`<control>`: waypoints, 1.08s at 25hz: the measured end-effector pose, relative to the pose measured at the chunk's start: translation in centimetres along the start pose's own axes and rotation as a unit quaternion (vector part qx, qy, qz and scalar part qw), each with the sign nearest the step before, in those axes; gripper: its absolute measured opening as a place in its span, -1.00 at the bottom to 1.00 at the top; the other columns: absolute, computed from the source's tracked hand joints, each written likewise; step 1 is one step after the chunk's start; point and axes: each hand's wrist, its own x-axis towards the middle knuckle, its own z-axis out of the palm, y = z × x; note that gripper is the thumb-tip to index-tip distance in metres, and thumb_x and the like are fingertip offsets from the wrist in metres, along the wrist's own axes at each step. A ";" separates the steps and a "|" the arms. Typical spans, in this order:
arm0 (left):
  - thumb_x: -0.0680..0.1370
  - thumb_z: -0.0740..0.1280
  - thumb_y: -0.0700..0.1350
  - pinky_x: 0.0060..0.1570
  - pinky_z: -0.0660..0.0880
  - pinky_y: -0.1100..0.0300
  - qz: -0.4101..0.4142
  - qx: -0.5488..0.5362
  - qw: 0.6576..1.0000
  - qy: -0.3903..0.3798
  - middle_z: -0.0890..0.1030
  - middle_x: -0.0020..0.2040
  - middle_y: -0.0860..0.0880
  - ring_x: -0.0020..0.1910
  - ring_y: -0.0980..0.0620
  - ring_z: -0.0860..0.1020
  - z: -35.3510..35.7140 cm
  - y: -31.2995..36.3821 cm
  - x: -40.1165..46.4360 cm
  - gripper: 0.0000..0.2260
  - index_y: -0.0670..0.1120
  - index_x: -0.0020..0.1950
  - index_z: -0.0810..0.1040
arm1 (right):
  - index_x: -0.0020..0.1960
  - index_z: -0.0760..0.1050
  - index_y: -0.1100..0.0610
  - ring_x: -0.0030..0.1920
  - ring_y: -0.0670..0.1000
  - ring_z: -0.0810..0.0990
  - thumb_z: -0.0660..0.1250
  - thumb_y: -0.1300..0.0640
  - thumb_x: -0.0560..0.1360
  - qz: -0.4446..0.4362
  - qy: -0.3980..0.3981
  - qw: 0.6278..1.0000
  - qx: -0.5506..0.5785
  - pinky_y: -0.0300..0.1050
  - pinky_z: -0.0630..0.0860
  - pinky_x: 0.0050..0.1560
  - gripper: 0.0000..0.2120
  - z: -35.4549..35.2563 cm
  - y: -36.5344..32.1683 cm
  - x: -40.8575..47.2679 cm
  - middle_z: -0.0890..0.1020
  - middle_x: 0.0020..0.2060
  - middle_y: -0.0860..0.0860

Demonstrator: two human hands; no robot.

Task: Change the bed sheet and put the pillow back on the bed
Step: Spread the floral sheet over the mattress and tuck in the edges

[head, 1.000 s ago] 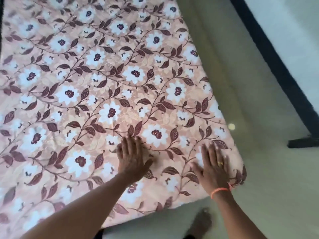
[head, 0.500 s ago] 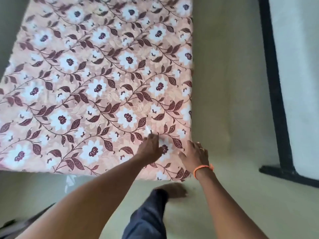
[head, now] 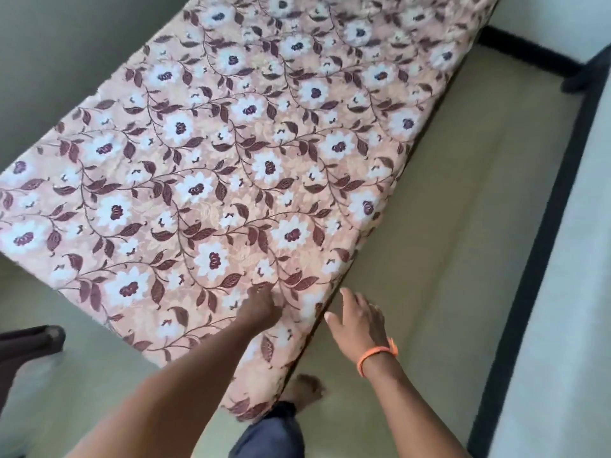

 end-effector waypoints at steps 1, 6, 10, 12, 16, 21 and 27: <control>0.57 0.27 0.03 0.07 0.57 -0.10 0.012 -0.021 1.000 0.001 0.39 0.28 -0.25 0.13 -0.26 0.53 -0.8 1.9 -0.2 -0.58 -0.10 0.37 0.33 | 0.47 0.25 0.09 0.34 0.16 0.41 0.26 -0.05 0.55 0.006 0.003 1.000 0.010 0.07 0.30 0.34 -0.46 -2.1 0.9 1.0 0.45 0.32 0.11; 0.59 0.31 0.01 -0.14 0.50 0.06 0.064 -0.089 0.993 0.047 0.47 0.19 -0.27 -0.05 -0.17 0.55 -6.6 11.2 -4.9 -0.63 -0.23 0.24 0.42 | 0.43 0.27 0.09 0.33 0.18 0.41 0.27 -0.03 0.54 -0.060 0.003 0.998 0.004 0.10 0.32 0.34 -0.49 -13.9 1.6 3.1 0.44 0.33 0.12; 0.58 0.34 -0.06 0.02 0.49 0.11 0.060 -0.194 0.969 0.137 0.52 0.29 -0.26 0.09 -0.14 0.57 -14.2 20.1 -12.6 -0.60 -0.25 0.35 0.46 | 0.43 0.29 0.07 0.31 0.21 0.43 0.26 -0.02 0.54 -0.085 0.017 0.996 0.017 0.09 0.35 0.29 -0.51 -25.6 3.7 1.6 0.43 0.34 0.13; 0.58 0.33 -0.07 0.07 0.50 0.10 0.070 -0.247 0.948 0.190 0.54 0.31 -0.24 0.11 -0.13 0.58 -17.2 24.3 -16.1 -0.60 -0.23 0.36 0.48 | 0.39 0.34 0.06 0.28 0.21 0.46 0.27 -0.01 0.54 -0.110 0.023 0.993 0.021 0.09 0.39 0.26 -0.55 -30.3 5.1 0.3 0.44 0.33 0.11; 0.57 0.35 -0.06 0.16 0.49 0.06 0.072 -0.310 0.913 0.255 0.56 0.29 -0.19 0.15 -0.12 0.57 -19.8 31.5 -20.6 -0.64 -0.20 0.31 0.53 | 0.34 0.38 0.09 0.21 0.23 0.50 0.28 -0.02 0.53 -0.140 0.039 0.989 0.010 0.09 0.44 0.21 -0.58 -37.8 9.4 -0.6 0.48 0.26 0.11; 0.58 0.35 -0.07 0.07 0.53 0.07 0.046 -0.335 0.909 0.244 0.53 0.31 -0.19 0.11 -0.11 0.58 -20.5 36.5 -21.0 -0.64 -0.19 0.33 0.50 | 0.37 0.36 0.08 0.25 0.19 0.49 0.29 -0.05 0.53 -0.128 0.024 0.992 0.001 0.03 0.44 0.23 -0.54 -43.6 12.0 2.5 0.47 0.30 0.10; 0.55 0.37 0.05 0.09 0.45 0.12 0.012 -0.321 0.904 0.282 0.46 0.31 -0.17 0.04 0.00 0.50 -25.6 37.7 -14.2 -0.61 -0.11 0.31 0.50 | 0.44 0.26 0.07 0.30 0.19 0.46 0.23 -0.03 0.56 -0.205 0.017 0.977 -0.058 0.06 0.44 0.26 -0.51 -48.4 7.4 12.8 0.39 0.40 0.09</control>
